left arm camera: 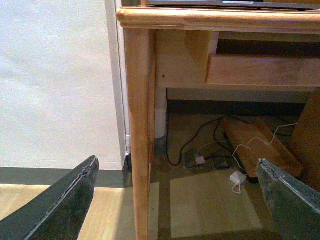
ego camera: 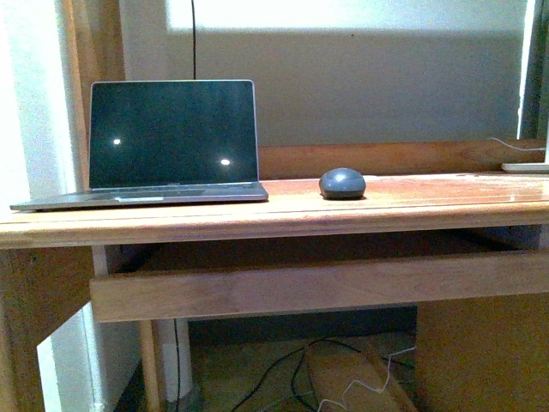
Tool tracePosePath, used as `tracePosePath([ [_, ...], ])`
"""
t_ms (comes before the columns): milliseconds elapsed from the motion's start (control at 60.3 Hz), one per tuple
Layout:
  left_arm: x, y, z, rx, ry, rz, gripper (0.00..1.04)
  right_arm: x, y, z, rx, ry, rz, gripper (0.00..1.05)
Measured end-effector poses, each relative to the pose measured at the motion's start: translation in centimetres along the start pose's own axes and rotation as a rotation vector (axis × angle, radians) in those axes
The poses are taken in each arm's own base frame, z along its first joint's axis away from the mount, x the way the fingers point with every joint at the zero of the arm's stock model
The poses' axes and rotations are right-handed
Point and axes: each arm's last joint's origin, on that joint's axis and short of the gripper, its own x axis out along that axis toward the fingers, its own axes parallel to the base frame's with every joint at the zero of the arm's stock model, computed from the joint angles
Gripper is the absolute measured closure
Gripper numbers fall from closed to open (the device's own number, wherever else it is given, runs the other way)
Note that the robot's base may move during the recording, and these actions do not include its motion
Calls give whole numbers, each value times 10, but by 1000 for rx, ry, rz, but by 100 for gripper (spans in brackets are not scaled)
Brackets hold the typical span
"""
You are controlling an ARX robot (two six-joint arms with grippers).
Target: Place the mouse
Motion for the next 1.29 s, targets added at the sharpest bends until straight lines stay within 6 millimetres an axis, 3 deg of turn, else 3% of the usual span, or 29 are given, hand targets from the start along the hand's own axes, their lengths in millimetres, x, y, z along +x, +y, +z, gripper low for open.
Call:
tracePosePath([
  [199, 0, 0, 0, 0, 0, 0, 8, -3, -5, -3, -214, -150, 101, 41],
  [514, 0, 0, 0, 0, 0, 0, 8, -3, -5, -2, -266, -154, 95, 95],
  [580, 0, 0, 0, 0, 0, 0, 8, -3, -5, -2, -271, -154, 95, 102],
  [663, 0, 0, 0, 0, 0, 0, 8, -3, -5, -2, -273, -155, 94, 100],
  [896, 0, 0, 0, 0, 0, 0, 8, -3, -5, -2, -272, -155, 94, 51],
  [1144, 0, 0, 0, 0, 0, 0, 8, -3, -5, -2, -272, -155, 94, 11],
  [1194, 0, 0, 0, 0, 0, 0, 8, -3, -5, -2, -272, -155, 94, 6],
  [1294, 0, 0, 0, 0, 0, 0, 8, -3, -5, -2, -272, -155, 94, 7],
])
